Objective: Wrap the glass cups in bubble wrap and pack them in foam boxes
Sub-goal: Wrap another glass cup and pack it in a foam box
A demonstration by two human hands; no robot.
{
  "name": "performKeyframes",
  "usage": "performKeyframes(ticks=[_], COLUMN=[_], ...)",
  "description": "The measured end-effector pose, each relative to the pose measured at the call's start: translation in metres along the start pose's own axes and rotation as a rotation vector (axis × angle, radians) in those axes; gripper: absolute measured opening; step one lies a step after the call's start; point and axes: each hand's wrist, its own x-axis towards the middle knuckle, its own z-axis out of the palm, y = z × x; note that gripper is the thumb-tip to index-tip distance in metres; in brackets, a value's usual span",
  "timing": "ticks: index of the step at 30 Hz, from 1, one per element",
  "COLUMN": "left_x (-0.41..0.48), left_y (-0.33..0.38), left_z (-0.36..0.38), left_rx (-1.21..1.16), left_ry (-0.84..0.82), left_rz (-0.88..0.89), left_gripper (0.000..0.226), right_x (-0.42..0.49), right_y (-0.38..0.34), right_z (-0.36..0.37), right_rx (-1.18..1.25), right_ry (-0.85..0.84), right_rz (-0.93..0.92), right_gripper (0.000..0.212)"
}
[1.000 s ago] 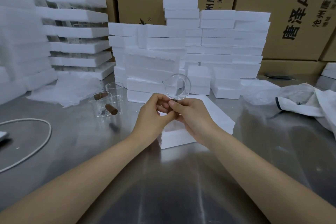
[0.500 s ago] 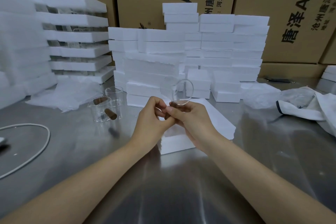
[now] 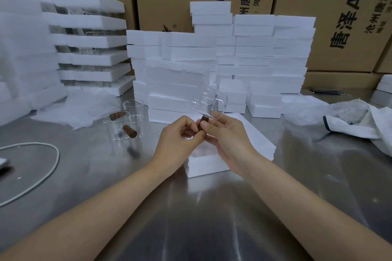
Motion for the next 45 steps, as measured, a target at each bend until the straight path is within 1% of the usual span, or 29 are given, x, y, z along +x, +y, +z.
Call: performKeyframes(ticks=[5,10,13,16,20,21,23,26,27,30,35,37,39,40,43,44,45], left_x=[0.0,0.001,0.0009,-0.0002,-0.0014,-0.0008,0.0009,0.0023,0.0021,0.0013,0.0012,0.0011,0.0008,0.0006,0.0005,0.0003,0.0002], left_y=[0.0002,0.0014,0.0015,0.0016,0.0031,0.0036,0.0039,0.0036,0.0033,0.0029,0.0024,0.0019,0.0016,0.0016,0.0026,0.0031,0.0038], left_z=[0.0012,0.0006,0.0013,0.0028,0.0044,0.0041,0.0023,-0.0006,-0.0011,-0.0013,-0.0006,-0.0008,-0.001,-0.0009,-0.0006,-0.0008,-0.001], left_rx=[0.003,-0.018,-0.032,-0.058,-0.049,-0.035,-0.019,0.009,0.02,0.026,0.035,0.035,0.045,0.051,0.061,0.063,0.067], left_ry=[-0.012,-0.042,-0.027,0.005,0.063,0.084,0.125,0.148,0.146,0.139,0.139,0.143,0.148,0.153,0.167,0.176,0.19], left_rz=[-0.002,-0.013,-0.026,-0.03,-0.022,-0.021,-0.029,-0.05,-0.054,-0.058,-0.057,-0.054,-0.048,-0.044,-0.03,-0.023,-0.013], left_gripper=[0.02,0.023,0.027,0.03,0.031,0.03,0.028,0.028,0.028,0.029,0.029,0.029,0.029,0.029,0.031,0.031,0.031], right_x=[0.0008,-0.0008,-0.0012,-0.0024,-0.0047,-0.005,-0.0057,-0.0041,-0.0039,-0.0015,0.0012,0.0021,0.0019,0.002,0.0008,0.0007,0.001], right_y=[0.0007,-0.0005,-0.0016,-0.0039,-0.0064,-0.0063,-0.0065,-0.0045,-0.0044,-0.0028,0.0,0.0009,0.0004,0.0004,-0.0015,-0.0017,-0.0019], right_z=[-0.0001,0.0007,0.0014,0.0018,0.0022,0.0025,0.0034,0.0015,0.001,-0.0018,-0.0023,-0.0023,-0.0017,-0.0019,-0.001,-0.0003,0.0002], right_rx=[-0.001,0.004,0.004,0.021,-0.003,-0.006,-0.012,-0.009,-0.005,0.005,0.031,0.041,0.031,0.018,-0.013,-0.001,0.028], right_ry=[0.002,-0.003,-0.013,-0.068,-0.13,-0.14,-0.165,-0.181,-0.184,-0.185,-0.182,-0.181,-0.18,-0.187,-0.201,-0.188,-0.159], right_rz=[0.003,-0.011,-0.016,-0.011,-0.03,-0.039,-0.056,-0.045,-0.042,-0.046,-0.043,-0.04,-0.036,-0.034,-0.025,-0.023,-0.012], right_gripper=[0.044,0.042,0.046,0.049,0.035,0.034,0.039,0.054,0.05,0.023,0.015,0.02,0.031,0.033,0.029,0.036,0.05])
